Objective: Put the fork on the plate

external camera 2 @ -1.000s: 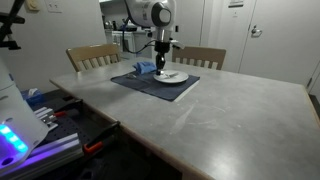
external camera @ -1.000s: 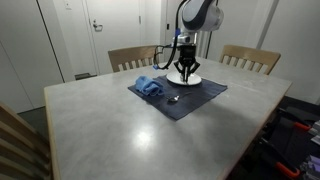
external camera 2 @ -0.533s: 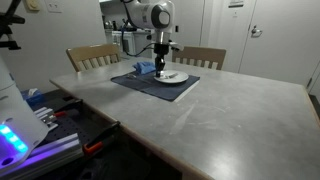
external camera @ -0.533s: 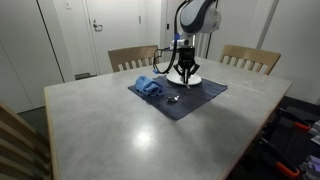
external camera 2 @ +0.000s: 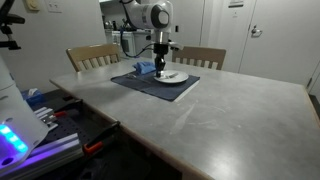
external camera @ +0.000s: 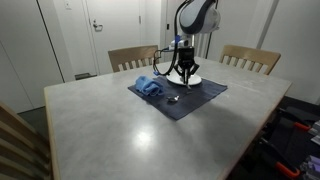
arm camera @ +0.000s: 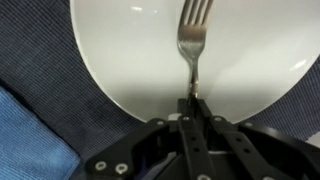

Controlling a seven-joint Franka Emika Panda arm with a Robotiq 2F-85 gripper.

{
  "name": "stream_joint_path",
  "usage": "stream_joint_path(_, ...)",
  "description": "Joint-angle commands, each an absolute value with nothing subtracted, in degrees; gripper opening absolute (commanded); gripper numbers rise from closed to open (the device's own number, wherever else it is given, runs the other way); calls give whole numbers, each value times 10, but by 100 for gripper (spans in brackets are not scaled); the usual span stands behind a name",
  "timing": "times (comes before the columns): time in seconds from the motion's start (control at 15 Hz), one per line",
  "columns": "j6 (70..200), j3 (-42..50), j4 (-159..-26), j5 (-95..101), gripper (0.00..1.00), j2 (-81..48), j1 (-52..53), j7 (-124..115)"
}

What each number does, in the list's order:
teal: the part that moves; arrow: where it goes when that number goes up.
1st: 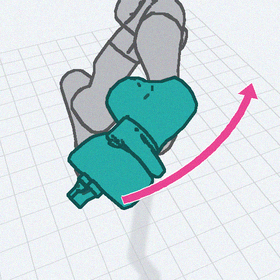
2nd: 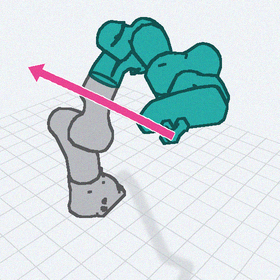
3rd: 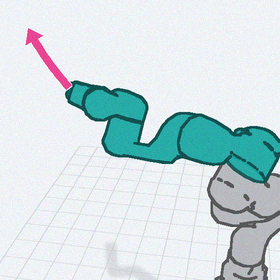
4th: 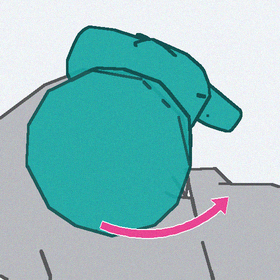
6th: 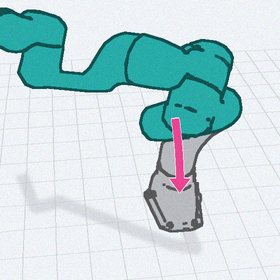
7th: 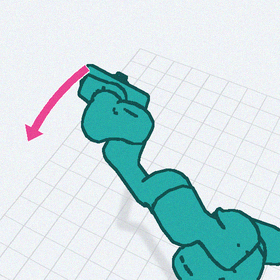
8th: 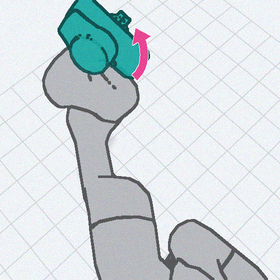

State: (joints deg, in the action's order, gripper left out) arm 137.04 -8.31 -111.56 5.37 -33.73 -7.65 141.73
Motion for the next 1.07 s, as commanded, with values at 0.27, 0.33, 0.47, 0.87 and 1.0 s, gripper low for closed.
stream_joint_path(0.27, 1347, -51, -1089, 122, 3, -363, -36, 1411)
stream_joint_path(0.33, 1347, -49, -1089, 129, 3, -364, -33, 1410)
stream_joint_path(0.47, 1348, -49, -1090, 132, 3, -367, -32, 1409)
stream_joint_path(0.87, 1349, -51, -1092, 127, 27, -371, -33, 1412)
stream_joint_path(1.0, 1346, -51, -1091, 127, 43, -376, -33, 1412)
